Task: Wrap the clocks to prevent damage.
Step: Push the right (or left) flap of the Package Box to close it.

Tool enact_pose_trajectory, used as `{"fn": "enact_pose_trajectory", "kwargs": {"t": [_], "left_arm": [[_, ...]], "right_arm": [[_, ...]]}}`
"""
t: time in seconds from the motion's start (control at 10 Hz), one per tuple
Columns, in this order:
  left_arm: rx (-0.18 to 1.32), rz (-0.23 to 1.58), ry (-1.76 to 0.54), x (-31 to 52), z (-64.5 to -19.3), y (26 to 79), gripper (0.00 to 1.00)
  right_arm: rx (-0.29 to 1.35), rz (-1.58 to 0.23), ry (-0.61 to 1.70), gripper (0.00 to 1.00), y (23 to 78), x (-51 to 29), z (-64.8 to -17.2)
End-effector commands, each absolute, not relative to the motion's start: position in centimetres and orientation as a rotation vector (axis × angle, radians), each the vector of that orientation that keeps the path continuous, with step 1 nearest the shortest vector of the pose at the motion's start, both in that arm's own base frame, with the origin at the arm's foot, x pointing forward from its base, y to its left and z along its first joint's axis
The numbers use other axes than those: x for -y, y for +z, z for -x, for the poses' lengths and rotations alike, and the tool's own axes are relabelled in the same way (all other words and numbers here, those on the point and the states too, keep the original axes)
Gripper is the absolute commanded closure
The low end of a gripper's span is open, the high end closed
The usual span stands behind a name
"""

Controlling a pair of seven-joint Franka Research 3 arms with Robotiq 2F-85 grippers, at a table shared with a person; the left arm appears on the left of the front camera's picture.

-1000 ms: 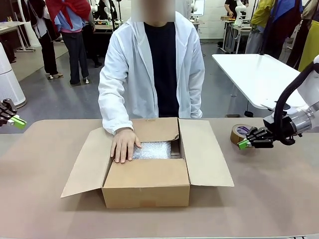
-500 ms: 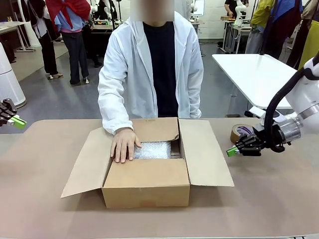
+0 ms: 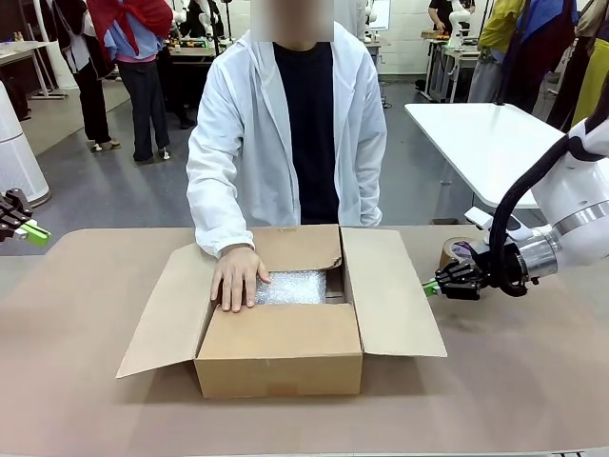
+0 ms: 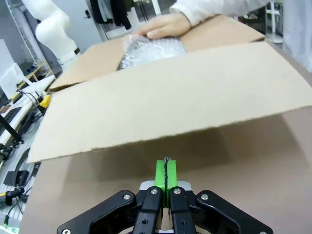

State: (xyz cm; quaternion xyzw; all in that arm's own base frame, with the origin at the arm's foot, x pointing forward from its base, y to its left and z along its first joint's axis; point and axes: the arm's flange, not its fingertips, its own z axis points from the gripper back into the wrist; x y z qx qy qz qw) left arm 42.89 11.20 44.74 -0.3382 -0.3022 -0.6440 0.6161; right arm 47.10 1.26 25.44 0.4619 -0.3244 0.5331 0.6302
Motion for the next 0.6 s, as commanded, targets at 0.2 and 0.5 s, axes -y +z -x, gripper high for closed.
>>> {"fn": "enact_pose_trajectory", "kwargs": {"t": [0.2, 0.5], "left_arm": [[0.71, 0.787, -1.479, -11.2, -42.8, 44.9, 0.99], [0.71, 0.787, -1.479, -11.2, -42.8, 44.9, 0.99]], "right_arm": [[0.816, -1.185, 1.282, 0.99, 26.3, -2.4, -46.0], [0.831, -1.174, 1.345, 0.99, 28.1, -4.1, -45.1]]}}
